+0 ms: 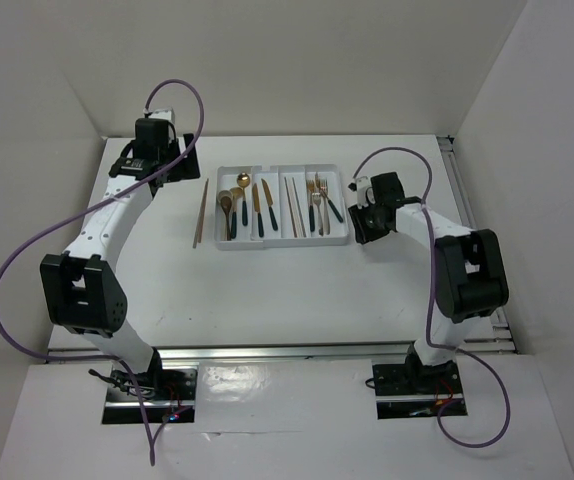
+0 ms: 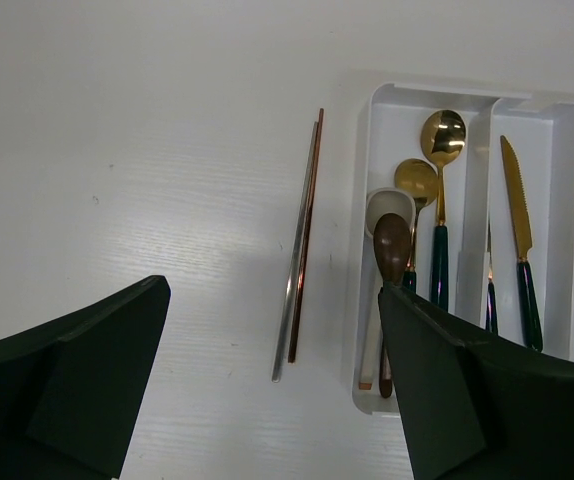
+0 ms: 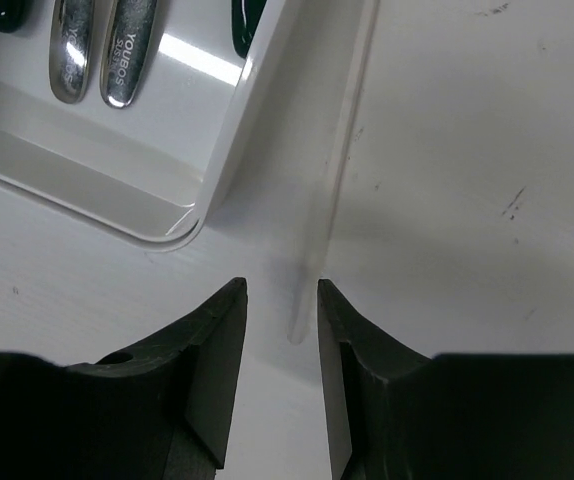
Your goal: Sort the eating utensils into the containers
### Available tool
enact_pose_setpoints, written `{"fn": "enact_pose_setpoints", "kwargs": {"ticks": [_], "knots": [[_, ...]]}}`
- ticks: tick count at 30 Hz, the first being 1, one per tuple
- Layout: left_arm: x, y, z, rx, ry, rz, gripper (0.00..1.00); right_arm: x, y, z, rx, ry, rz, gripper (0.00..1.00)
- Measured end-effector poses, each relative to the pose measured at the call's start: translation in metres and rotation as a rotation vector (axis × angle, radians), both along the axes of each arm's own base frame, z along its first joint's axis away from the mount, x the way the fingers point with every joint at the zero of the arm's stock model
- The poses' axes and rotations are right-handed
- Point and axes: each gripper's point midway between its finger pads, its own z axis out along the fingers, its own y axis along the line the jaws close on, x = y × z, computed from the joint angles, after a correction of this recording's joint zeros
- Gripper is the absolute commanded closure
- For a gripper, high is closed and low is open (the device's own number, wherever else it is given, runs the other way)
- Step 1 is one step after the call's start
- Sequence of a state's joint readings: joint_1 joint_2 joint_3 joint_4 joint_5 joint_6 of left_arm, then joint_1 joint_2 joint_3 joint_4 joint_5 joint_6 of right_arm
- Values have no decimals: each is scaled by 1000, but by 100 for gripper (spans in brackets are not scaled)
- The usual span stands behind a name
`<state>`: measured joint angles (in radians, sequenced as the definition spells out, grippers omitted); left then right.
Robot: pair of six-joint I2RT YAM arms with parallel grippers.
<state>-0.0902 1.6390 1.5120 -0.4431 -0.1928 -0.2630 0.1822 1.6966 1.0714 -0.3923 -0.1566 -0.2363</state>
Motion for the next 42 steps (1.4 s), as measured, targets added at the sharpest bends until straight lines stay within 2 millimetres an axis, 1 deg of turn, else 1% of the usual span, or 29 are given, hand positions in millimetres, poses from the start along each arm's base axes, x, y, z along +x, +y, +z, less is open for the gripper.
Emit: {"fn": "enact_pose_setpoints", "kwargs": {"ticks": [5, 12, 16, 21, 23, 26, 27, 36, 39, 42], "knots": [[0, 0, 2, 2, -1, -1, 0, 5, 3, -13, 9, 17, 5, 58], [5, 0, 16, 0, -25, 0, 0, 15, 4, -30, 3, 36, 2, 61], [9, 0, 18, 0, -26, 0, 0, 24, 3, -30, -11, 16, -7, 61], [11, 0, 13, 2, -15, 1, 0, 32, 1, -31, -21, -2, -15, 65], [12, 0, 11, 2, -9, 1, 0, 34, 1, -31, -26, -5, -18, 69], [13, 0, 9, 3, -5, 2, 0, 36, 0, -31, -32, -11, -15, 90], [13, 0, 9, 3, -3, 2, 0, 36, 0, -31, -31, -12, -16, 100], [16, 1, 18, 7, -23, 9, 0, 37, -2, -31, -24, -8, -28, 100], [16, 1, 18, 7, -24, 9, 0, 37, -7, -29, -34, -15, -48, 100], [16, 1, 18, 5, -25, 10, 0, 37, -17, -28, -44, -9, -89, 100]]}}
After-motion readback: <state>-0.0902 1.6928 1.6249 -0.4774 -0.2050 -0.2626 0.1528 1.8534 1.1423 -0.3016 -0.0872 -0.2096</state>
